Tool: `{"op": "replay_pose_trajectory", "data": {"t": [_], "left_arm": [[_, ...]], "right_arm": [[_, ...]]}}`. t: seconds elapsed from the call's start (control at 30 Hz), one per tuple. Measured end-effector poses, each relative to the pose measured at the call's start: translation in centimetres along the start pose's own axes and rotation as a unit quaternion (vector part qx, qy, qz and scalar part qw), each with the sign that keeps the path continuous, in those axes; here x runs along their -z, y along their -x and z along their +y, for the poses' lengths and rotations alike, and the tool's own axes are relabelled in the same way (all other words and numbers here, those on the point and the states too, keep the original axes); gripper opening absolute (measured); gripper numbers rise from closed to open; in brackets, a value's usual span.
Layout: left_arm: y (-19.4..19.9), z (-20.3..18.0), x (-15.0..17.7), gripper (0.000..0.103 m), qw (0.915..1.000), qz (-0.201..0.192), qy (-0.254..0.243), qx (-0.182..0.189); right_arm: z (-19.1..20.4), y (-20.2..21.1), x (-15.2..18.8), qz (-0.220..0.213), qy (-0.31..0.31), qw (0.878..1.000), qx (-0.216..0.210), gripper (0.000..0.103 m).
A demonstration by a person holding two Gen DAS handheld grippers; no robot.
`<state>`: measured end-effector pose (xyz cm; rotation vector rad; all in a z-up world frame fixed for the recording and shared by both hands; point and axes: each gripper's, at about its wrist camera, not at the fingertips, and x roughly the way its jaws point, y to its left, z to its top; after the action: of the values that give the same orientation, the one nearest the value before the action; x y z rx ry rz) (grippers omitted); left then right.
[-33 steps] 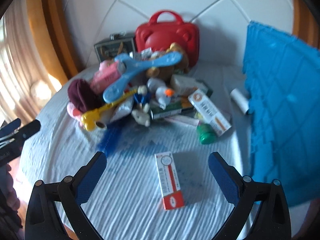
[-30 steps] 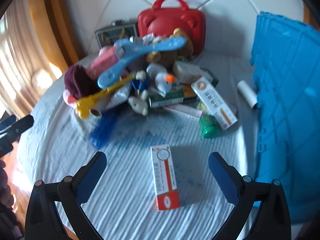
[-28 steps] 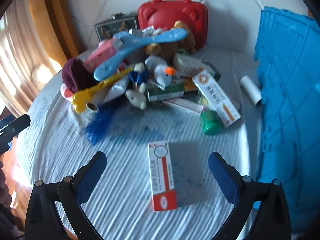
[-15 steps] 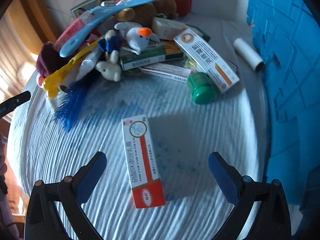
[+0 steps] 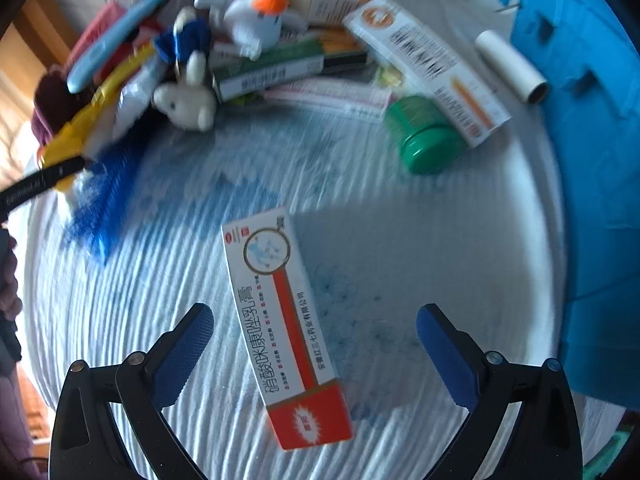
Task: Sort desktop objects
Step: 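Grasp the yellow duck toy with the left tool while the right tool grasps the red-white ointment box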
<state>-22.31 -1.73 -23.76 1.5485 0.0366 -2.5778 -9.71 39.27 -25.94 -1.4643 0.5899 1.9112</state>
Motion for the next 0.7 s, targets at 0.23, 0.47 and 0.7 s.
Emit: {"op": "replay_pose_trajectory", "data": {"t": [0.23, 0.47, 0.7], "left_arm": [[2.8, 0.1, 0.9, 0.046, 0.9993, -0.026, 0.022, -0.014], [7.7, 2.0, 3.3, 0.036, 0.9959, -0.053, 0.056, -0.047], [13.0, 4.3, 4.7, 0.036, 0.989, -0.109, 0.066, -0.075]], "right_arm": [[1.6, -1.1, 0.0, 0.013, 0.037, 0.999, 0.027, 0.08], [3.2, 0.5, 0.2, -0.007, 0.068, 0.998, -0.008, 0.041], [5.9, 3.8, -0.2, -0.047, 0.096, 0.993, -0.048, 0.041]]}}
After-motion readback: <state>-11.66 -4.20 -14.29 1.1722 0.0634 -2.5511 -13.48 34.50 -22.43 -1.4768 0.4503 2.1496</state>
